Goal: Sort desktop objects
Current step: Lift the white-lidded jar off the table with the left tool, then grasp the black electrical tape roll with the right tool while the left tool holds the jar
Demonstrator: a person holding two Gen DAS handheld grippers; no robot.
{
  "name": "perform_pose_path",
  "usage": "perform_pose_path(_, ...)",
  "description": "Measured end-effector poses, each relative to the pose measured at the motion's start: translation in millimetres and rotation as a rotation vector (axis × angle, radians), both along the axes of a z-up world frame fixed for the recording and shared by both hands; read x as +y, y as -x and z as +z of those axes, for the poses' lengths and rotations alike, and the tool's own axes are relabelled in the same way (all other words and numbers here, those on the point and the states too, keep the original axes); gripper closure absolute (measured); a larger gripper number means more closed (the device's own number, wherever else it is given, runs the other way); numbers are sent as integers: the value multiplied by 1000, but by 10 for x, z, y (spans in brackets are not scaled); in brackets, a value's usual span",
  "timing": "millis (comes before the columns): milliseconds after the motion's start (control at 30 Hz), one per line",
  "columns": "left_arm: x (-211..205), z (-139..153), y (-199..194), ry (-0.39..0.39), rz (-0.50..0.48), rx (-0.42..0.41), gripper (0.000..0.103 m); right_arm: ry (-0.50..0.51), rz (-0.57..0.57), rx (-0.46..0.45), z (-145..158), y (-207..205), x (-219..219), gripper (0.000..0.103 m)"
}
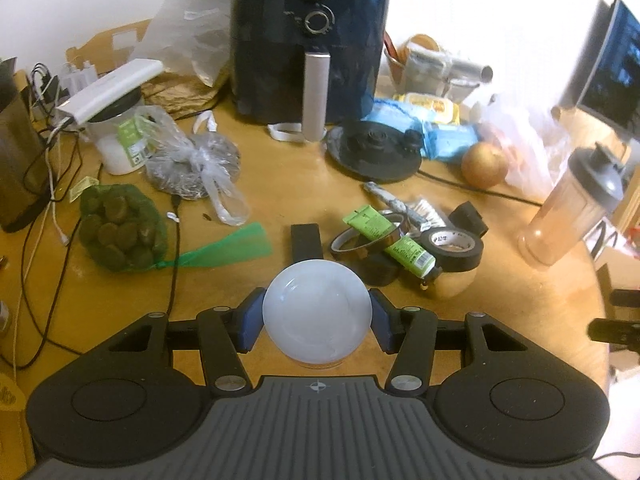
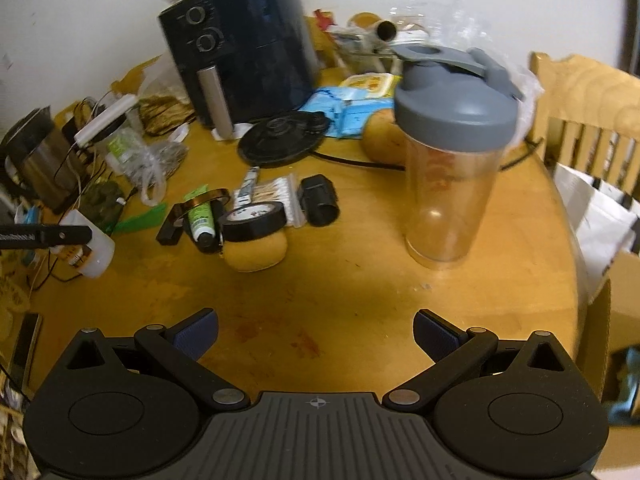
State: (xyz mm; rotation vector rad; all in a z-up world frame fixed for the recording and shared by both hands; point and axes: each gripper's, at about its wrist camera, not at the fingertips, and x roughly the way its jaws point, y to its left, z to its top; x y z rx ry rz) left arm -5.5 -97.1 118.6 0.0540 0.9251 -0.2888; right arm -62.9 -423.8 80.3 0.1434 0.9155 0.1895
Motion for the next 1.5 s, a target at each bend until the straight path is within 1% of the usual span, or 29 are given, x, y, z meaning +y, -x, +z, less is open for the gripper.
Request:
perform_pose_path(267, 154, 98, 151, 30, 50, -6, 50, 25, 98, -15, 12, -227, 140, 0)
perform_pose_path(633, 271, 148, 370, 51, 64, 6, 50, 41, 202, -39, -34, -553, 346, 0)
perform_pose_path(833, 333, 154, 459, 63, 65, 16, 50, 42, 232, -47, -83, -736, 453, 1)
perform_pose_path(933, 358, 153, 491, 68, 66, 24, 50, 44, 240, -48, -123, -842, 501, 5)
perform_pose_path(967, 368, 153, 500, 70, 66, 26, 50, 45, 244, -45, -138, -881, 517, 9)
perform_pose_path(1100, 399, 141, 524, 72, 71, 32, 50, 42, 253, -41, -184, -1020, 576, 10)
perform_pose_path(1200, 424, 134, 540, 80, 78, 39, 50, 44, 267, -37, -219, -1123, 627, 13)
perform_pose_path(1367, 463, 124, 563, 87, 89, 49, 50, 54, 285, -26, -304, -1284, 727, 14)
perform_pose_path(1500, 497, 115, 570, 93, 106, 56, 50, 56, 294, -10, -381, -1396, 789, 18)
